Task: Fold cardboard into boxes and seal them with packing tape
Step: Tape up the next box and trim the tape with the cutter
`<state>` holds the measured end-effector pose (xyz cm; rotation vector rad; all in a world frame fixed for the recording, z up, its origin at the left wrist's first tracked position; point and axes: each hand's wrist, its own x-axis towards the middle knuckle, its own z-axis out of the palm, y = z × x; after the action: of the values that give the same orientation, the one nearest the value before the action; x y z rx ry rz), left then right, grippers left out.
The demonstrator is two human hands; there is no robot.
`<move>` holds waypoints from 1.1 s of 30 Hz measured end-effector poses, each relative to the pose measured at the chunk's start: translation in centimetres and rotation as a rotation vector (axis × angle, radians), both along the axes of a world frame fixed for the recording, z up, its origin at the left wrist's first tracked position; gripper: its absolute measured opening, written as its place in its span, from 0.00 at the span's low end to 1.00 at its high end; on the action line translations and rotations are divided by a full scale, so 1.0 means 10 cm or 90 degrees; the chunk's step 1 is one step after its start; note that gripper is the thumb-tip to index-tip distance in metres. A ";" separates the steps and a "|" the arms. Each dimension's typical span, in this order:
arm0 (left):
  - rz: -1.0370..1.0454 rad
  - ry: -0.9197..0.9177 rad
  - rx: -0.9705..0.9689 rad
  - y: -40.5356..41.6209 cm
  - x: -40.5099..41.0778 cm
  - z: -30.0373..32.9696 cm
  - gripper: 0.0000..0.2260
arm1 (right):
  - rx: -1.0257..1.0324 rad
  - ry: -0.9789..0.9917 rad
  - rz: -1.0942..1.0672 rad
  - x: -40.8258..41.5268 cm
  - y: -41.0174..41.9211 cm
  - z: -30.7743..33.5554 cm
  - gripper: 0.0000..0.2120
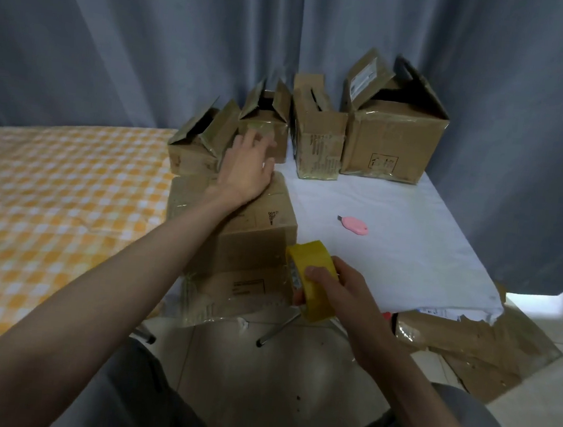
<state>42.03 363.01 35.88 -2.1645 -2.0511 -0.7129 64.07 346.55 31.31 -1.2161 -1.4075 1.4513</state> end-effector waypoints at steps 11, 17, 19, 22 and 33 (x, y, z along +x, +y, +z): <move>-0.204 0.085 -0.017 -0.98 0.07 -0.28 0.22 | 0.013 0.014 -0.002 -0.07 0.18 0.02 0.15; -0.199 0.010 -0.082 -0.58 -0.07 -0.21 0.22 | 0.003 -0.016 -0.042 -0.20 0.51 0.16 0.16; -0.176 -0.017 -0.105 -0.49 -0.06 -0.17 0.25 | -0.007 -0.041 -0.053 -0.22 0.58 0.14 0.14; -0.143 -0.022 -0.173 -0.44 0.05 -0.11 0.40 | -0.020 -0.025 -0.040 -0.18 0.60 0.08 0.14; -0.112 -0.024 -0.217 -0.49 0.18 -0.20 0.50 | 0.255 -0.441 -0.149 0.35 1.39 -0.18 0.11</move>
<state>43.88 358.13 33.89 -2.5570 -2.1533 -0.4463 67.56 360.49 29.51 -1.6176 -1.8108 0.5498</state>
